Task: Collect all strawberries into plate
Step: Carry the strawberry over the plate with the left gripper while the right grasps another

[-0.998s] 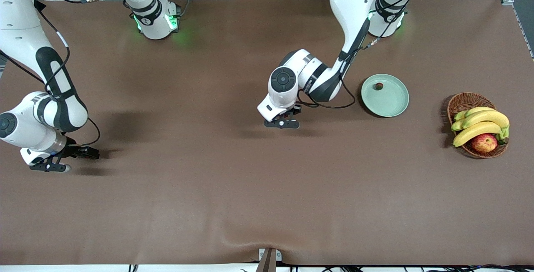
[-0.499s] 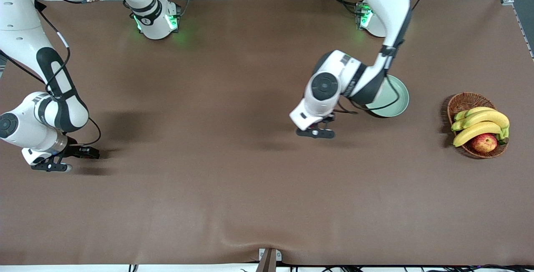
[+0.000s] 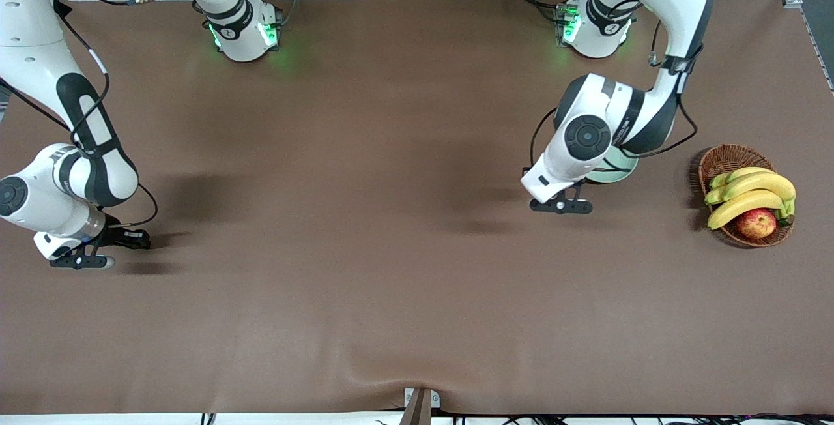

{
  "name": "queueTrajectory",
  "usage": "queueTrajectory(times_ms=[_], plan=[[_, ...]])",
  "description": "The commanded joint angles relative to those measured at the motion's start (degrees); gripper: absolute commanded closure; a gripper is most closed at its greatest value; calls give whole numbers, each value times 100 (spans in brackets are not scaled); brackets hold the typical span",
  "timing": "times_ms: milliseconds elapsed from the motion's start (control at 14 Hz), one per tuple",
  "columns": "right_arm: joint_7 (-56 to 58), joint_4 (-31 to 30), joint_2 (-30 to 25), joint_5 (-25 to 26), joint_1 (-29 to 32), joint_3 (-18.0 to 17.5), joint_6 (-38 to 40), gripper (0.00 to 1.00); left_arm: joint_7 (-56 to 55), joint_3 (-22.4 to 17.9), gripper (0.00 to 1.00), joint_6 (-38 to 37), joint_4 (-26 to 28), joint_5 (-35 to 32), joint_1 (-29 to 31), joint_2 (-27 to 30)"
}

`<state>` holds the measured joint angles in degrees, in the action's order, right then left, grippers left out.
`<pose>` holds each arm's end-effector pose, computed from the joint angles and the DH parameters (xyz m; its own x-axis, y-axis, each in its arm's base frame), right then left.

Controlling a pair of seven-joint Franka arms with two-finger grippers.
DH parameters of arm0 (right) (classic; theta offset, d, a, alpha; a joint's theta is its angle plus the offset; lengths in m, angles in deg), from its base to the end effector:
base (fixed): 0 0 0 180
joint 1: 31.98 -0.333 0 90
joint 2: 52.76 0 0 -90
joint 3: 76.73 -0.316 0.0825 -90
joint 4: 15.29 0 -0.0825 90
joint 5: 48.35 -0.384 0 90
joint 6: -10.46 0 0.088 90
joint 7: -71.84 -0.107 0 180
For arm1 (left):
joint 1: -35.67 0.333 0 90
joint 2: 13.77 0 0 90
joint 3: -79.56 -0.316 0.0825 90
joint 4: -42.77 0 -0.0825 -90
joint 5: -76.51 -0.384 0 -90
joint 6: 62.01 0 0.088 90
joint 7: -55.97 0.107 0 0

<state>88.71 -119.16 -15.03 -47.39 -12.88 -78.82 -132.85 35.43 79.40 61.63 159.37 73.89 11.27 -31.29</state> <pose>0.6240 -0.1924 0.1787 0.9995 0.0028 0.0325 0.0029 -1.0000 -0.0026 0.5241 -0.2340 0.2802 0.9837 -0.0845 -0.1589 -0.1005 -0.9903 -0.0955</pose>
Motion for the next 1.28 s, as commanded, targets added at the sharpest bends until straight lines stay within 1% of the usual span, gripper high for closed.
queueTrajectory(times_ms=[0, 143, 356, 570, 642, 784, 856, 998, 1069, 1212], plan=[[194, 8, -423, -86, 129, -370, 486, 100, 321, 77, 85, 98, 740, -248, 399, 643], [185, 69, -600, -86, 120, -659, 663, 100, 769, 86, 85, 125, 917, -248, 759, 732], [185, 113, -706, -86, 112, -1195, 681, 100, 1288, 86, 85, 265, 1233, -248, 1242, 732], [211, 192, -715, -78, 103, -1872, 681, 100, 1833, 95, 85, 808, 1680, -248, 1726, 688], [211, 193, -706, -78, 51, -2030, 681, 100, 1930, 104, 84, 828, 1795, -248, 1902, 706], [203, 193, -697, -78, -151, -2321, 681, 100, 1984, 104, 84, 837, 1998, -248, 2008, 732], [211, 193, -697, -69, -265, -2409, 681, 100, 1984, 104, 84, 845, 2042, -248, 2078, 715], [203, 236, -689, -69, -459, -2760, 655, 100, 1984, 104, 77, 846, 2139, -239, 2105, 715], [203, 289, -662, -69, -582, -2892, 629, 100, 1984, 104, 68, 846, 2191, -213, 2097, 715], [150, 447, -653, -77, -1072, -2929, 593, 100, 1958, 113, 43, 846, 2210, -169, 2097, 697]])
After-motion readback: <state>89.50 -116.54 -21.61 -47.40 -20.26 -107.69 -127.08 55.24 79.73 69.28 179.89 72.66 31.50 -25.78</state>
